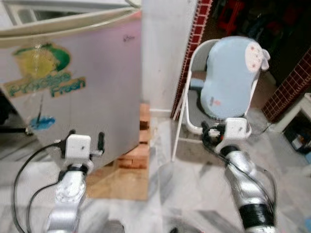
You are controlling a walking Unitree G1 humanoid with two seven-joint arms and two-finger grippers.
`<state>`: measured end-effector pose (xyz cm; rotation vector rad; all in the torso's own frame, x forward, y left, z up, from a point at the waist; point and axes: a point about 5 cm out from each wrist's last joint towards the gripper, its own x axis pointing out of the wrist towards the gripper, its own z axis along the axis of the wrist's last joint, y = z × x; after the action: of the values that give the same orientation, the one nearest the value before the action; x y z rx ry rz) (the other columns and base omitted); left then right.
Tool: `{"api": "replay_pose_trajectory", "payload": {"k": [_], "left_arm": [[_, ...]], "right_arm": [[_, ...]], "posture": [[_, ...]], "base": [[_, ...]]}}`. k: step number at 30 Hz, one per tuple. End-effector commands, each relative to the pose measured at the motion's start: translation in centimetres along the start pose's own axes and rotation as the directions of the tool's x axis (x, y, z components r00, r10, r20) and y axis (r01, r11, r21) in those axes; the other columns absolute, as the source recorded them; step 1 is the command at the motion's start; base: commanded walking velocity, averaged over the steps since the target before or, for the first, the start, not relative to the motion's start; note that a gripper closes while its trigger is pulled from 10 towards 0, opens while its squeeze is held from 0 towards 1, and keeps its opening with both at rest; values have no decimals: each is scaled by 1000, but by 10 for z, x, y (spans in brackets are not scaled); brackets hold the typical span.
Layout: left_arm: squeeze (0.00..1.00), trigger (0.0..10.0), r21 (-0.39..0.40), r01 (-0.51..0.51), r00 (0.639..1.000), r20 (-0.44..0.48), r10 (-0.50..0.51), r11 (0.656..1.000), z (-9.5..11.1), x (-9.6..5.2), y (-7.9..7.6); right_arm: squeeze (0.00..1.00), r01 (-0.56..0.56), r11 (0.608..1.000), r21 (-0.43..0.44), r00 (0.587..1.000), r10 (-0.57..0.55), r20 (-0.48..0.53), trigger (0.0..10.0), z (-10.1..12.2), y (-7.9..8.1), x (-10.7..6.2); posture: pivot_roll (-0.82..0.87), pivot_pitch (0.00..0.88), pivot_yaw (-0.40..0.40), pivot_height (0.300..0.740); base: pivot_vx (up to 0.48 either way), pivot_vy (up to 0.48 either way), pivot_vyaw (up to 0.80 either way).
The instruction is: Restocking fridge
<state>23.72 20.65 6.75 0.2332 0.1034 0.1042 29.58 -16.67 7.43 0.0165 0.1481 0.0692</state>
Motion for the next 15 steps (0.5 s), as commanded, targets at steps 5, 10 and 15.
{"api": "replay_pose_trajectory", "payload": {"k": [5,10,15], "left_arm": [[0,10000,-6,48,999,14,-48,999,5,2,-15],[0,10000,-4,46,999,6,-46,999,3,2,-15],[0,10000,3,55,998,17,-56,998,4,1,-17]], "right_arm": [[0,38,999,-17,999,-38,-7,10000,1,-13,-1],[0,27,1000,-16,1000,-27,-5,10000,3,-11,1],[0,25,1000,-20,1000,-25,-7,10000,4,-12,2]], "posture": [[88,51,-63,740],[88,48,-67,740],[86,45,-69,740]], "base": [[0,480,-800],[0,480,-800],[0,189,-800]]}}
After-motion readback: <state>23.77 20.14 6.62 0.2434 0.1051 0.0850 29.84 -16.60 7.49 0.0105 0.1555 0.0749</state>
